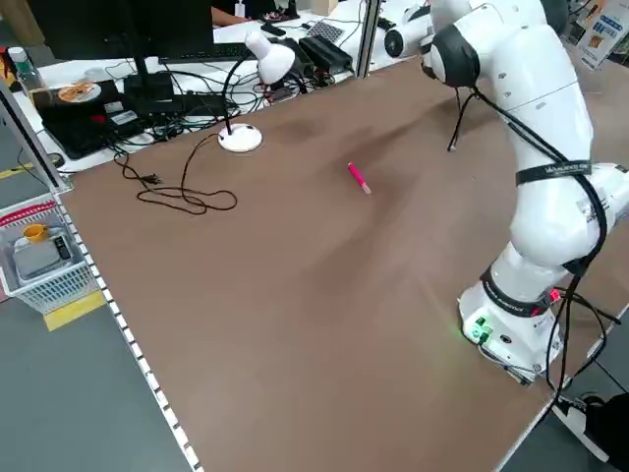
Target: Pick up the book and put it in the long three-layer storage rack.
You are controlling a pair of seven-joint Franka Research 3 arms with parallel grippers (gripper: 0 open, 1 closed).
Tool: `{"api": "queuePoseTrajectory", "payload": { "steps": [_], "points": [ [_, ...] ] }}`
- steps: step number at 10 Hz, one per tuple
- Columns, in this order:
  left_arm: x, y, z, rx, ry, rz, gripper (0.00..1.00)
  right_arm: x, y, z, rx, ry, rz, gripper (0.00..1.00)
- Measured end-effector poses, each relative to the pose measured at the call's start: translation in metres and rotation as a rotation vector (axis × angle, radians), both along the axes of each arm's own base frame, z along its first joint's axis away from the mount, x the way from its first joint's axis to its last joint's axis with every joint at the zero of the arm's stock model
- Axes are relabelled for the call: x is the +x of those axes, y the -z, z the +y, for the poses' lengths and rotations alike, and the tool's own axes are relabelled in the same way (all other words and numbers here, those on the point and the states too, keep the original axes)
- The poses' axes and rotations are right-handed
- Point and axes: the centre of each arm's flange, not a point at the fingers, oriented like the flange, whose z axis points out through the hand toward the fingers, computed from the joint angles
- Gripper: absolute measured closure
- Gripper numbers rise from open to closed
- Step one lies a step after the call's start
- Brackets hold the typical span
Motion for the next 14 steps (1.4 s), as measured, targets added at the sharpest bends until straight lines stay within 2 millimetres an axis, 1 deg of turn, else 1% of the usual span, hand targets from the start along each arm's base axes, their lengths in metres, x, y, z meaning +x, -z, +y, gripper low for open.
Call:
{"api": "queuePoseTrajectory", "payload": {
  "steps": [3,5,7,9,11,13,14],
  "points": [
    [0.008,-0.022,0.006,0.159,0.034,-0.072,0.3,0.004,-0.026,-0.038,-0.087,0.044,0.07,0.85],
    [0.013,-0.043,0.011,0.291,0.059,-0.109,0.3,0.005,-0.039,-0.061,-0.14,0.069,0.137,0.85],
    [0.022,-0.067,0.023,0.434,0.061,-0.161,0.3,0.005,-0.05,-0.088,-0.204,0.092,0.201,0.85],
    [0.03,-0.086,0.041,0.577,0.069,-0.236,0.3,0.002,-0.059,-0.116,-0.266,0.115,0.258,0.85],
    [0.037,-0.097,0.065,0.674,0.1,-0.285,0.3,-0.003,-0.066,-0.14,-0.35,0.112,0.284,0.85],
    [0.042,-0.107,0.089,0.761,0.141,-0.316,0.3,-0.005,-0.074,-0.157,-0.456,0.09,0.278,0.85],
    [0.043,-0.114,0.101,0.814,0.165,-0.335,0.29,-0.005,-0.08,-0.162,-0.494,0.082,0.277,0.85]
  ]
}}
